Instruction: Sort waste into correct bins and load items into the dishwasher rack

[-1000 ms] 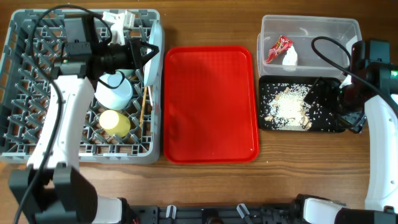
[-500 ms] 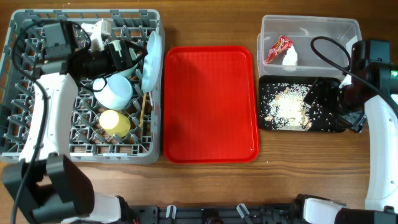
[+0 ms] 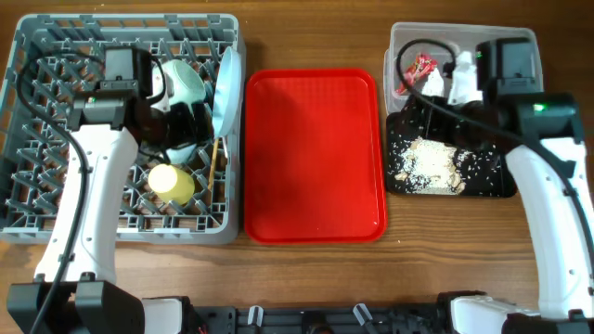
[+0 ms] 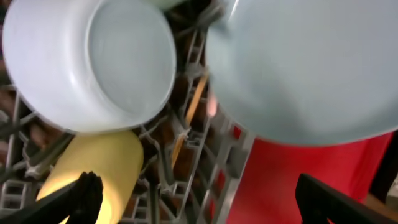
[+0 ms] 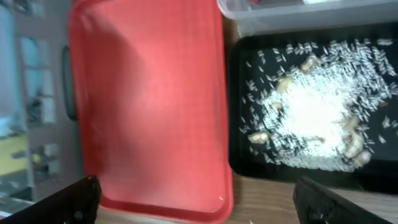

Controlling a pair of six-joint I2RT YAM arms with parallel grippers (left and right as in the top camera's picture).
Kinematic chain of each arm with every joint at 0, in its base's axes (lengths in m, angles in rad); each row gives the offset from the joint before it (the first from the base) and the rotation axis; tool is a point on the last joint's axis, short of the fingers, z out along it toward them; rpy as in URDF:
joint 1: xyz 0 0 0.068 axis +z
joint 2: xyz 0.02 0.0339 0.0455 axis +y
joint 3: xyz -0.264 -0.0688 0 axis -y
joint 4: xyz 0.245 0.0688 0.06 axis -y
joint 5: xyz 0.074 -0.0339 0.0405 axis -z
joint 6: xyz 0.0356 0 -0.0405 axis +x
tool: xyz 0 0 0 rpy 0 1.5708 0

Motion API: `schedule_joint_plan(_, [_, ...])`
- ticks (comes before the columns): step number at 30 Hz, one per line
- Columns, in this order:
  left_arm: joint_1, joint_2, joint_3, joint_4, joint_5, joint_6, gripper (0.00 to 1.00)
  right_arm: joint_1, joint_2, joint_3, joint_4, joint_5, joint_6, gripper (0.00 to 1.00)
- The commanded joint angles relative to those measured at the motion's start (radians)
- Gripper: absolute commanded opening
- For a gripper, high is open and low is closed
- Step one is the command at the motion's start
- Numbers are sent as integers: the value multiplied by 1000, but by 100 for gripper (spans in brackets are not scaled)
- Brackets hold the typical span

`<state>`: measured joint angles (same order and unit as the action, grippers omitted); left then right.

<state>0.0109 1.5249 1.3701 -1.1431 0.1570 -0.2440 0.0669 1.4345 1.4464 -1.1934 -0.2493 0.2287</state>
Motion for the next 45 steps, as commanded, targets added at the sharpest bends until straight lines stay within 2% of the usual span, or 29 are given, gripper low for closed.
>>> schedule_joint_plan(1, [-5,-6,5,-97,-39,-32,100,5,47,1,-53,81,-19,100])
schedule_joint_plan(5, [-17,-26,-31,-153,-35,4,100,5,3,-36,-44,94,4,100])
schedule_joint_plan(9, [-35,-158,-136,-85,-35,4,100,5,-163,-169,54,101,13,100])
schedule_joint_plan(14, [-106,-526,-342,100,-36,28,100,5,-513,-410,243,101,6,100])
schedule_joint_plan(18, [-141,-787,-442,175,-36,27,100,5,-715,-460,256,200,7,100])
schedule_joint_plan(24, [-141,-959,-444,135,-36,27,100,5,-796,-460,250,212,7,100])
schedule_joint_plan(31, [-141,-970,-444,53,-35,27,100,5,-781,-460,250,212,8,100])
schedule_joint_plan(45, [-141,-970,-444,50,-36,27,100,10,-802,-473,251,275,0,100])
